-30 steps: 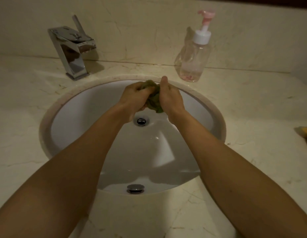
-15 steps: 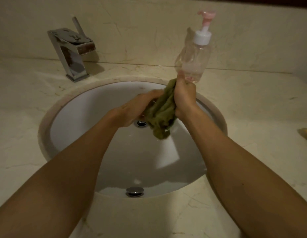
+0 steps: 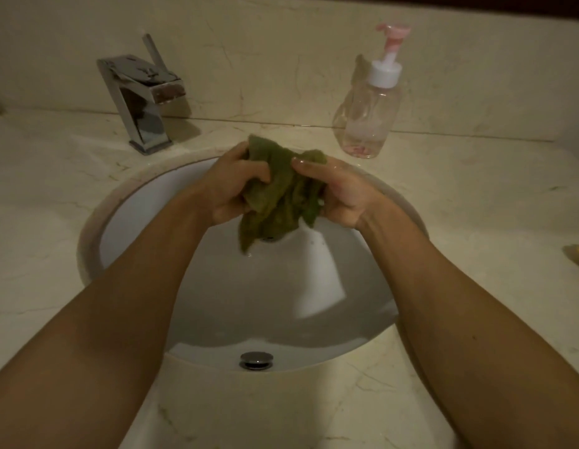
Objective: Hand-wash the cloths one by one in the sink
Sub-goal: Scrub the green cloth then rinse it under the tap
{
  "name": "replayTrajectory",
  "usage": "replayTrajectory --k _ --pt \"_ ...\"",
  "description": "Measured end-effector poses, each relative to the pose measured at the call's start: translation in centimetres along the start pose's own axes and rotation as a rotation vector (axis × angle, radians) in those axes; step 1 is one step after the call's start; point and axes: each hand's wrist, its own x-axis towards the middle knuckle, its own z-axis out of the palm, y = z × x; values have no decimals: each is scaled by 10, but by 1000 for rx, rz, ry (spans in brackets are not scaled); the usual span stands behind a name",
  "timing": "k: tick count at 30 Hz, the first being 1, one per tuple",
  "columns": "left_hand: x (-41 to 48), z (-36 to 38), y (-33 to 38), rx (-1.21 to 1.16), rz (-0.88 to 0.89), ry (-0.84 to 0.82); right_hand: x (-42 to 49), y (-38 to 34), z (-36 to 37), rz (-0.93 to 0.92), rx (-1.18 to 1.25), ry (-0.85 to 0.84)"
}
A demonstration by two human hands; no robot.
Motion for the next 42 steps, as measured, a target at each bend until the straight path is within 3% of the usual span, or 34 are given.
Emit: replayTrajectory --k 4,10,15,18,22,27,31,35,42 --pt "0 2 -5 156 -72 195 -1 -5 2 -91 168 -51" --pt "4 -8 0 339 -102 439 1 -6 -5 -103 79 262" --pt "2 -18 3 234 -162 303 2 -4 -8 -99 56 380" --pt "-5 -28 3 286 -218 233 4 -3 -13 -92 41 498" --pt "-7 -31 -2 518 -217 419 2 -5 -15 -60 -68 563" --pt "-10 -28 -1 704 -187 574 4 -2 -12 -135 -259 565" --pt "-21 -35 8 525 -222 416 9 3 -14 -153 -396 613" --pt "-28 -45 15 511 -149 303 9 4 -21 -169 -404 636" --pt "-21 -54 4 774 99 469 8 3 -19 -149 -345 411"
